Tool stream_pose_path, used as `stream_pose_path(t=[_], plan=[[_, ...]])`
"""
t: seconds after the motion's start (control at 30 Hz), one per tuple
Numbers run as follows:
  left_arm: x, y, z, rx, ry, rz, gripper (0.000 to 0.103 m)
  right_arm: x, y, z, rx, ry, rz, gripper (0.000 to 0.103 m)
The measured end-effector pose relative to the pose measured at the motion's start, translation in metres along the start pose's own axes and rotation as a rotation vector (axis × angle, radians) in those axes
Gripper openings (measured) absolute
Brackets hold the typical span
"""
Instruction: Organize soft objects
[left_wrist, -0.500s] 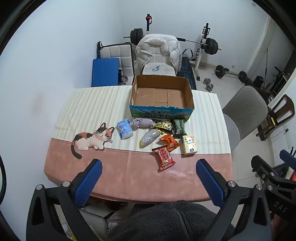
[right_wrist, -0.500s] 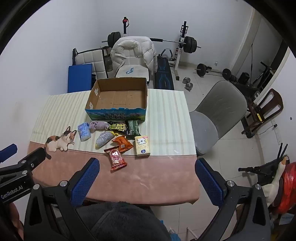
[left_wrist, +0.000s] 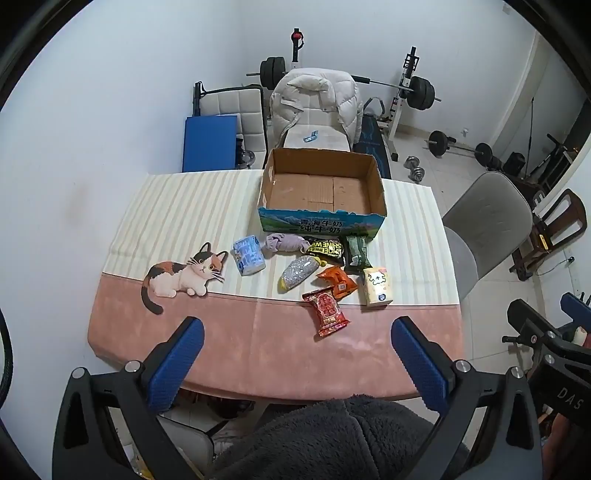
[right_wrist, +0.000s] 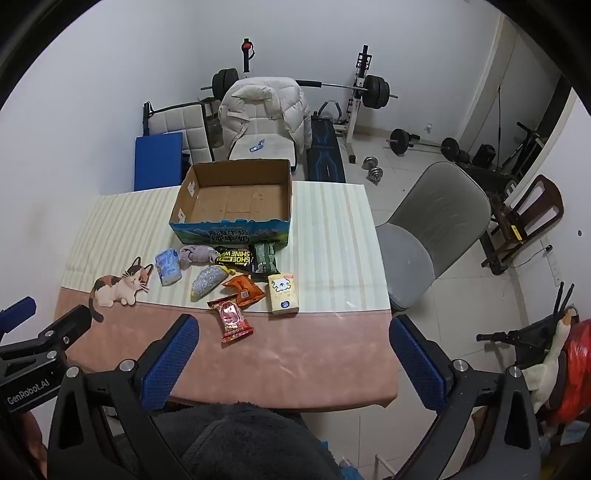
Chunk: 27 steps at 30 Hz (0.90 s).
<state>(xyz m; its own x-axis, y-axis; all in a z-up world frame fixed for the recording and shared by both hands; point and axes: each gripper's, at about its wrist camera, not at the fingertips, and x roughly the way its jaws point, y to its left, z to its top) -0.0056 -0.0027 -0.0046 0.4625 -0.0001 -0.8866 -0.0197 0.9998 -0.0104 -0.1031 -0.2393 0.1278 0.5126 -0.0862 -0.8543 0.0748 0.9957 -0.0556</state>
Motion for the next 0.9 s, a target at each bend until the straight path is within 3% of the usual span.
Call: stream_pose_path(t=[0.9], plan=[[0.010, 0.003, 0.006, -0.008, 0.005, -0.017, 0.103, 0.004, 0.005, 0.019, -0.034, -0.027, -0.020, 0.103]])
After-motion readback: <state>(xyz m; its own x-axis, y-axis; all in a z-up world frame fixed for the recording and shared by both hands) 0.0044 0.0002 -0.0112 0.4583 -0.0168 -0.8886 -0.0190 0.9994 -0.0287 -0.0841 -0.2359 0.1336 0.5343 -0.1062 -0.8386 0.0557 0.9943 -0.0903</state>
